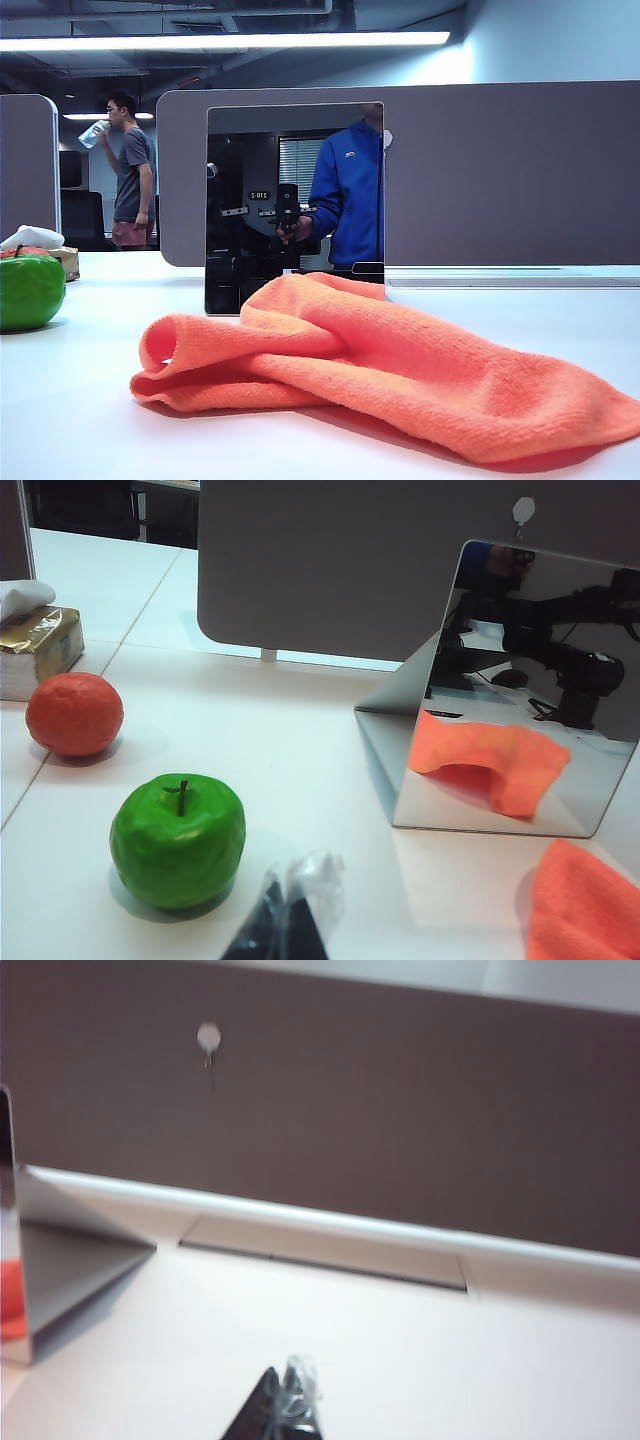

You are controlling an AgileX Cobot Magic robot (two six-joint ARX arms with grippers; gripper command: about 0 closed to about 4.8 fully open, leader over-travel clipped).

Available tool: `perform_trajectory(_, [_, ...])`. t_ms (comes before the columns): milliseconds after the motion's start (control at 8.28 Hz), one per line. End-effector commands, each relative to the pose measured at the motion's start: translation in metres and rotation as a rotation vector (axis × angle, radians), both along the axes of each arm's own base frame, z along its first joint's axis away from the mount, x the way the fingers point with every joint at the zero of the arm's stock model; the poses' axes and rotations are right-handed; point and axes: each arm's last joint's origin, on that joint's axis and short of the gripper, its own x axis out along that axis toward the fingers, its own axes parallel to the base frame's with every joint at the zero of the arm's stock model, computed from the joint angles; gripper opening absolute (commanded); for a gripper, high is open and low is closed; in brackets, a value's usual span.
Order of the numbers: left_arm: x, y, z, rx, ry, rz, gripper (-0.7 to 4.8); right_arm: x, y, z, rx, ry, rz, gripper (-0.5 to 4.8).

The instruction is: Pick up the cloth from the table and use it to cover the mirror.

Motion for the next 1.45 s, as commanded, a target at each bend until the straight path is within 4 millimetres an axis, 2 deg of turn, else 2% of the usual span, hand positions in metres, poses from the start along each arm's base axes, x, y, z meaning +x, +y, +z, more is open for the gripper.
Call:
perform_trajectory(121, [-0.015,-0.005,0.032,-0.002,0.137,-0.106,-0.06,-0.025,0.001,0.037,-0.002,0.135,0.006,-0.01])
perform_trajectory(242, [-0.016,-0.007,0.041,-0.004,0.149,-0.145,-0.06,-0.026,0.001,0.046,-0.001,0.175,0.018,-0.01])
perform_trajectory(363, [-0.013,-0.012,0.052,-0.008,0.190,-0.236,-0.06,-0.022,0.004,0.061,0.007,0.264,0.104,-0.01])
perform_trajectory(483, [-0.006,-0.019,0.056,-0.007,0.251,-0.335,-0.06,-0.011,0.006,0.074,0.022,0.358,0.193,-0.01])
perform_trajectory(604, [0.002,-0.033,0.053,0.013,0.329,-0.463,-0.06,0.001,0.008,0.085,0.036,0.438,0.249,-0.01])
perform_trajectory(725, [0.005,-0.045,0.049,0.036,0.374,-0.562,-0.06,0.009,0.011,0.086,0.033,0.462,0.309,-0.01])
perform_trajectory(1088, [0.015,-0.066,0.048,0.064,0.367,-0.666,-0.06,0.028,0.029,0.087,0.019,0.471,0.565,-0.01])
perform_trajectory(1208, [0.022,-0.071,0.049,0.061,0.344,-0.667,-0.06,0.044,0.047,0.084,-0.008,0.495,0.682,-0.01])
perform_trajectory(1329, [0.025,-0.070,0.046,0.080,0.360,-0.587,-0.06,0.057,0.070,0.074,-0.039,0.576,0.792,-0.01])
perform_trajectory(1450, [0.025,-0.069,0.041,0.094,0.403,-0.568,-0.06,0.065,0.080,0.067,-0.065,0.624,0.790,-0.01])
